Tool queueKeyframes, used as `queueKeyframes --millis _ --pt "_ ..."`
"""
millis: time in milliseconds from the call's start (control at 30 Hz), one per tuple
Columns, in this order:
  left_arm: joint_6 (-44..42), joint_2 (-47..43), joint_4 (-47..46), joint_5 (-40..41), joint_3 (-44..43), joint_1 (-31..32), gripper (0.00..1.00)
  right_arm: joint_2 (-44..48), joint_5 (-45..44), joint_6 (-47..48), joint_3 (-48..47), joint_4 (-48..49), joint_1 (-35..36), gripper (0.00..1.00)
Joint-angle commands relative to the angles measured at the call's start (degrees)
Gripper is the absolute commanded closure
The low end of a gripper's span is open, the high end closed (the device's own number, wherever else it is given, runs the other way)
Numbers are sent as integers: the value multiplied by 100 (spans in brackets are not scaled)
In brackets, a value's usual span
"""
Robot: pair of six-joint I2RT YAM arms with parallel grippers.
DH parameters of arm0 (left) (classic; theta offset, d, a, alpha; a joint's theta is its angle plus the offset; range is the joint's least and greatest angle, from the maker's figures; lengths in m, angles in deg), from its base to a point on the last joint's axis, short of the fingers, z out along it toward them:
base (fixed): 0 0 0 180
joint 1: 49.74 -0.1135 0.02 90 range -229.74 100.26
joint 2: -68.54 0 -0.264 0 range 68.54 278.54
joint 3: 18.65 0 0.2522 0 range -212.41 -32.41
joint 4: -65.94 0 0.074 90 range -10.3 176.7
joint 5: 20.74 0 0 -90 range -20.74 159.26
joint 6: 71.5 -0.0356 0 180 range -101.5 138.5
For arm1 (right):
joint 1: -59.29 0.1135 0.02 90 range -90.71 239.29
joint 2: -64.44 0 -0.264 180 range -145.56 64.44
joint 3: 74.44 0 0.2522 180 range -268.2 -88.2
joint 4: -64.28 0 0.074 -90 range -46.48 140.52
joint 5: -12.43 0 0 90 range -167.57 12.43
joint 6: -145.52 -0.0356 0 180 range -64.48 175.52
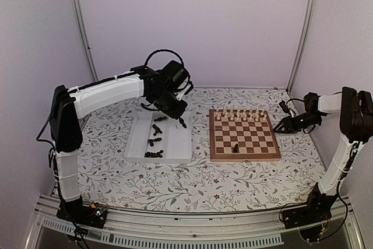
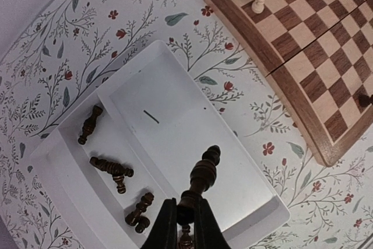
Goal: Set up the chess pieces on the board
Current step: Pick up the chess piece from the storage box.
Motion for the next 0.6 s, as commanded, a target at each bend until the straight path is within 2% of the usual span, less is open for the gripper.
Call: queueKeyframes --millis 0,167,333,500,567 --pt "-24 180 186 -424 -442 121 92 44 657 218 -204 -245 -11 53" --pt "14 18 -333 -1014 -384 130 93 561 1953 -15 -302 -241 30 51" --pt "193 -84 -1046 -1770 -208 126 93 912 2308 -476 -445 -51 654 48" --pt "573 -274 -2117 -2201 285 124 93 798 2832 -1052 -654 90 1487 46" --pt "790 -402 -2694 -2290 608 128 93 706 3029 -1258 -656 450 1586 46"
